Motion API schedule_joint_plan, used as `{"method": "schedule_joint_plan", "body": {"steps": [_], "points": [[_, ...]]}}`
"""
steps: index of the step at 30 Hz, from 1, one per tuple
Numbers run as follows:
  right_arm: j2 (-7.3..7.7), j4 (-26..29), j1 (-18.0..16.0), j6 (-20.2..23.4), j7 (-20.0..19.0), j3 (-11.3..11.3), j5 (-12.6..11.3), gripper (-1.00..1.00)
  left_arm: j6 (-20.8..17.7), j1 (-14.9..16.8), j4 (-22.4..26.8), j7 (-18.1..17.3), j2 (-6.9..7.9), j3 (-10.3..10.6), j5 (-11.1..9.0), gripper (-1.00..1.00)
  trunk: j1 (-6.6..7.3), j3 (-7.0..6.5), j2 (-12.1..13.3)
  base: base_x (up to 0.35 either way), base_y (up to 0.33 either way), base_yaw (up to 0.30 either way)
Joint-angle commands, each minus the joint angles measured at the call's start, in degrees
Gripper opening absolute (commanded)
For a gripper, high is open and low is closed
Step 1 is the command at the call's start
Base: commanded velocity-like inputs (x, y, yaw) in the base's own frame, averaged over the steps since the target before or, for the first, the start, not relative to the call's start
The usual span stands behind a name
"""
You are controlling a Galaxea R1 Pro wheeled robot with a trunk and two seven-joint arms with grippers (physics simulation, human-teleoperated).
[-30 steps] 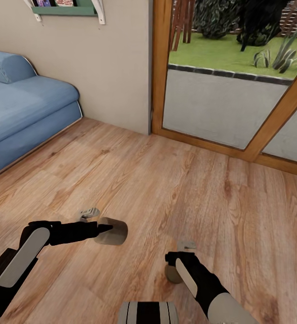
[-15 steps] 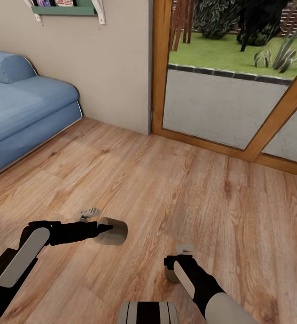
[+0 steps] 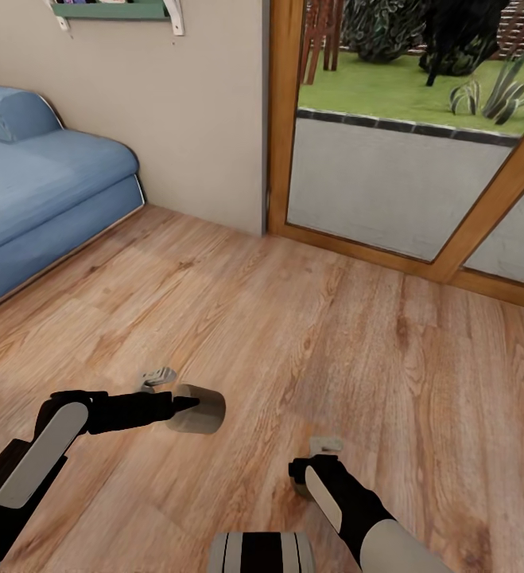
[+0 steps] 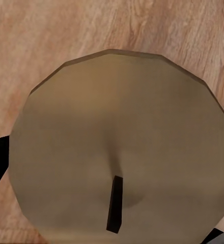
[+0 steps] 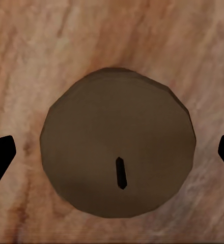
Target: Place each of the two pumpkins and all three candles from the living room inside a cabinet in the living room (use any cabinet), then make sure every cabinet is closed, and position the cauldron so it is next to a table in the living room.
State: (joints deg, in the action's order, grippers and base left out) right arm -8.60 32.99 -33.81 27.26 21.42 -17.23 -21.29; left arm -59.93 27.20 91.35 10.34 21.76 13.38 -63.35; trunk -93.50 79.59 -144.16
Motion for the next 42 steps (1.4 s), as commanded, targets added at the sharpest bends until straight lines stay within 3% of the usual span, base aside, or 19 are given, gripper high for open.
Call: {"method": "schedule_joint_plan", "body": {"steps": [1,13,17,28,34,42], "points": [[0.03,0.08,-0.03,0.17,0.55,-0.35,-0.59,1.00,-0.07,0.04,0.05,0.56,0.04,0.07,-0.72,-1.00,-0.01,0.27,-0.03,0.000,0.000,0.000],[-0.01,0.14,-0.03,-0.56,0.55,-0.35,-0.59,1.00,-0.07,0.04,0.05,0.56,0.05,0.09,-0.72,-1.00,-0.01,0.27,-0.03,0.000,0.000,0.000],[-0.01,0.14,-0.27,-0.74,0.55,-0.35,-0.59,1.00,-0.07,0.04,0.05,0.56,0.08,0.14,-0.72,-1.00,-0.11,1.15,-0.09,0.000,0.000,0.000],[-0.01,0.14,-0.52,-0.80,0.55,-0.35,-0.59,1.00,-0.07,0.04,0.05,0.56,0.11,0.16,-0.72,-1.00,-0.11,1.15,-0.09,0.000,0.000,0.000],[-0.01,0.14,-0.56,-0.80,0.55,-0.35,-0.59,1.00,-0.07,0.04,0.05,0.56,0.09,0.16,-0.72,-1.00,-0.27,2.48,-0.17,0.000,0.000,0.000],[-0.01,0.17,-0.56,-0.82,0.55,-0.35,-0.59,1.00,-0.07,0.04,0.05,0.48,0.11,0.16,-0.74,-1.00,-0.27,2.48,-0.17,0.000,0.000,0.000]]}}
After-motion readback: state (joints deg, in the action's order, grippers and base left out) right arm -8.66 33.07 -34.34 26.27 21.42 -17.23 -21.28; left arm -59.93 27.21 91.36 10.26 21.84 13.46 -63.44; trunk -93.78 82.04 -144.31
